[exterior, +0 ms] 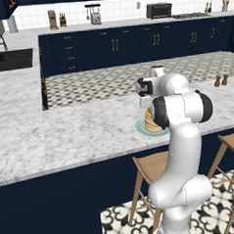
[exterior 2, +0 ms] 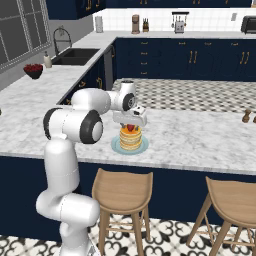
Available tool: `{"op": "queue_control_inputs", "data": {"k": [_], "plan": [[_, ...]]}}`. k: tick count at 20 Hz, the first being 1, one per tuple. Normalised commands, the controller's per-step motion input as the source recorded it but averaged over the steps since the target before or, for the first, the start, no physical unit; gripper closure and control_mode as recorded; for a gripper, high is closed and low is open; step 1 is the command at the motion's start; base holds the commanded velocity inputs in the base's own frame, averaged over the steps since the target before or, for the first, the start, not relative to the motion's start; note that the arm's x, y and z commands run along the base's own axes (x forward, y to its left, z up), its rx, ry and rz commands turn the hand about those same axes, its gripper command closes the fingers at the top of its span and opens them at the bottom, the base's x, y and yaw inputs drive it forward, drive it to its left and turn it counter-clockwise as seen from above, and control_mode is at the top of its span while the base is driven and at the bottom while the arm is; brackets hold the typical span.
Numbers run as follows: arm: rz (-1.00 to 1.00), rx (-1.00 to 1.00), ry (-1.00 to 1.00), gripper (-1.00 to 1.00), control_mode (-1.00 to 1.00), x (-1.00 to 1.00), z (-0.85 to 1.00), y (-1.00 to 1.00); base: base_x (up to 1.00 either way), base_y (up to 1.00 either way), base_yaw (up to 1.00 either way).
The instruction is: Take the strawberry from the fridge and place it on top of the pancake, located on the dining counter.
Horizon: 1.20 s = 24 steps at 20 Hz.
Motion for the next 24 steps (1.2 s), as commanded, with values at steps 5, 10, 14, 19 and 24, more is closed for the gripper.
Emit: {"op": "queue_control_inputs", "data": {"k": [5,10,14,19,24], "plan": [[0.00,0.00,-0.05,-1.00,-1.00,-0.06,0.00,0.00,0.00,0.00,0.00],[0.00,-0.03,-0.26,-1.00,-1.00,-0.76,0.37,0.24,0.00,0.00,0.00],[0.02,-0.08,-0.27,-1.00,-1.00,-1.00,0.58,0.66,0.00,0.00,0.00],[0.15,-0.13,-0.19,-1.00,-1.00,-1.00,0.33,0.97,0.00,0.00,0.00],[0.16,-0.11,-0.24,-1.00,-1.00,-1.00,0.38,0.76,0.00,0.00,0.00]]}}
